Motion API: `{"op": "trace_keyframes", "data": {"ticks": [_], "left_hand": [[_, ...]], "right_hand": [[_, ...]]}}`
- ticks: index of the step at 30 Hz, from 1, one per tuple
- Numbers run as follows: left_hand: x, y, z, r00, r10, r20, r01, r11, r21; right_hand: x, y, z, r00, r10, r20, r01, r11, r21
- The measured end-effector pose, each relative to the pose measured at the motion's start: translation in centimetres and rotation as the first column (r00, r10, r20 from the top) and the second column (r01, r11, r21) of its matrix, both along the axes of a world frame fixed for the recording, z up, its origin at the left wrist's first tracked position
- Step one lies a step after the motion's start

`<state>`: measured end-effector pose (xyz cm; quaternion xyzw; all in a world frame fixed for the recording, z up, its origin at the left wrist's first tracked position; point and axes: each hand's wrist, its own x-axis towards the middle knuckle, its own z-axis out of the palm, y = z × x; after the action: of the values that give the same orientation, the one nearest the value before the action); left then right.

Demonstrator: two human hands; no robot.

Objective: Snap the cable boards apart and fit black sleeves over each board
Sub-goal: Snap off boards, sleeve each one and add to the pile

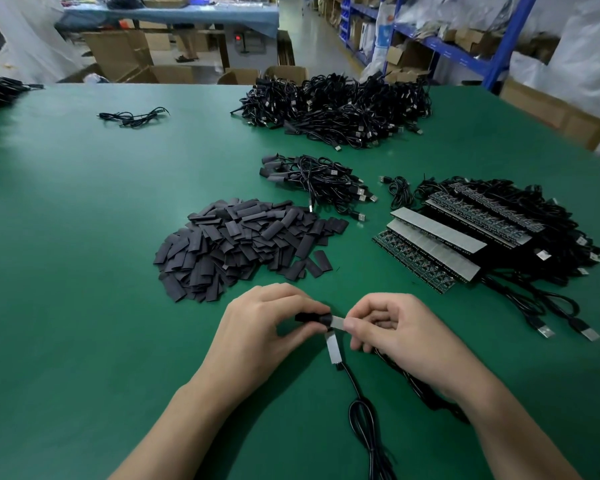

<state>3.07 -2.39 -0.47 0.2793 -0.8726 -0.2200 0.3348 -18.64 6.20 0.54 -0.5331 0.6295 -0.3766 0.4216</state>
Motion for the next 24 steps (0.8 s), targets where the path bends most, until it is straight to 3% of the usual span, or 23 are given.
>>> {"op": "trace_keyframes", "data": {"ticks": [24], "left_hand": [[-0.3, 0.0, -0.7, 0.997, -0.065, 0.046, 0.071, 0.987, -0.146]], "right_hand": [[1.2, 0.1, 0.0, 1.000, -0.019, 0.003, 0.019, 1.000, -0.020]]}}
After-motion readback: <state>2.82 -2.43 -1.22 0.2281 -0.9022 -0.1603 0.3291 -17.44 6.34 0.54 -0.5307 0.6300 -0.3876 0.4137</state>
